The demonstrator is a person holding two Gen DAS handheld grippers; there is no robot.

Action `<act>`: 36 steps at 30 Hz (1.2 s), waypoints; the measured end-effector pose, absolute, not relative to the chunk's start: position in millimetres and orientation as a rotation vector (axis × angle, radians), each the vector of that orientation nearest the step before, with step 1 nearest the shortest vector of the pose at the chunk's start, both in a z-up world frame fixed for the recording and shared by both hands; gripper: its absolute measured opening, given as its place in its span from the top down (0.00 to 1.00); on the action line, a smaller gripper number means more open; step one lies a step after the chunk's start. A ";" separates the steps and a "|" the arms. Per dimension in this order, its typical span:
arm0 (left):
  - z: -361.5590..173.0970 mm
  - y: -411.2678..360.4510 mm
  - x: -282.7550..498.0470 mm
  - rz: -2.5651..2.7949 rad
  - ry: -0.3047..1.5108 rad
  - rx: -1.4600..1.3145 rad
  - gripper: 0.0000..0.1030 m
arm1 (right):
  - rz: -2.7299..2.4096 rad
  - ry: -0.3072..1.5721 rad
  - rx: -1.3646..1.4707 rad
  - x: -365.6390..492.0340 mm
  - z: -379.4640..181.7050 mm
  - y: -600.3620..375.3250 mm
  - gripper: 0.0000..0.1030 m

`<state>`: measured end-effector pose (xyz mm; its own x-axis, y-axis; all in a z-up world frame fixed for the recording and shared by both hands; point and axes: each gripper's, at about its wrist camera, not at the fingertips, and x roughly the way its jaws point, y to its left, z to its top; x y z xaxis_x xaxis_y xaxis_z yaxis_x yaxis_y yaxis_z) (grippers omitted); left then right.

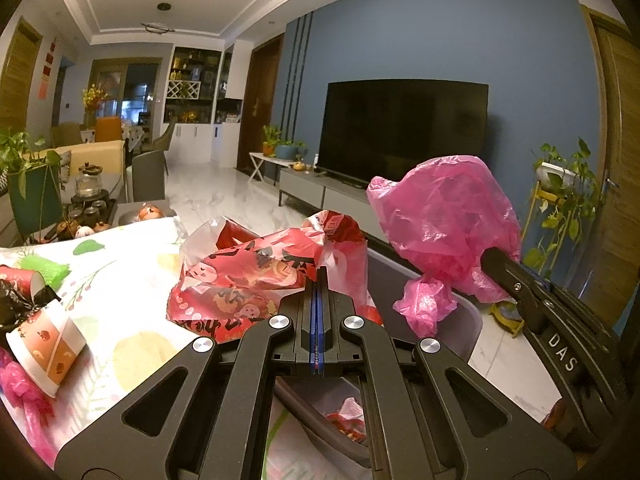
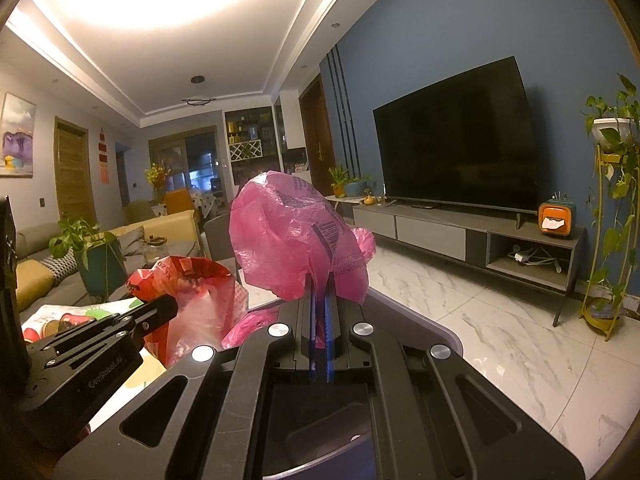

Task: Collect trash
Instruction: 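Carry the wrapper and pink bag over the grey bin, then open the left tool over the bin while the right tool releases the pink bag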

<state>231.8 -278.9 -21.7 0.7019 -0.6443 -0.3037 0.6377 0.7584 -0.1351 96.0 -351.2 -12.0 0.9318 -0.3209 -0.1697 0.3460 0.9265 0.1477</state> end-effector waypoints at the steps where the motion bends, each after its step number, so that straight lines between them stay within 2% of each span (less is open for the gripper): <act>1: -21.8 -278.8 232.4 -0.716 0.347 -0.023 1.00 | -0.343 0.143 0.177 95.9 -12.1 -351.3 0.96; 12: -28.0 -284.4 236.9 -0.751 0.357 -0.007 1.00 | -0.340 0.151 0.183 101.4 -13.5 -351.7 0.96; 14: -28.8 -285.6 237.2 -0.750 0.359 0.002 0.98 | -0.342 0.149 0.183 101.6 -13.9 -352.2 0.93; 16: -29.9 -285.9 238.4 -0.750 0.365 0.002 0.92 | -0.343 0.154 0.184 102.8 -13.6 -353.0 0.92; 18: -30.5 -285.1 237.9 -0.751 0.369 -0.006 0.80 | -0.343 0.157 0.193 103.1 -13.1 -354.8 0.89; 20: -31.2 -284.2 237.1 -0.746 0.365 -0.012 0.70 | -0.349 0.152 0.199 101.7 -13.3 -355.4 0.81; 21: -31.6 -282.9 237.3 -0.743 0.363 -0.018 0.64 | -0.350 0.149 0.200 100.9 -13.7 -355.0 0.74; 29: -30.6 -270.2 235.0 -0.710 0.354 -0.065 0.43 | -0.355 0.155 0.195 97.2 -15.8 -348.8 0.71; 33: -28.6 -256.9 229.3 -0.670 0.331 -0.082 0.30 | -0.362 0.151 0.191 94.7 -16.0 -345.2 0.52; 36: -28.6 -244.4 223.6 -0.629 0.324 -0.091 0.27 | -0.363 0.146 0.181 92.4 -15.8 -341.4 0.49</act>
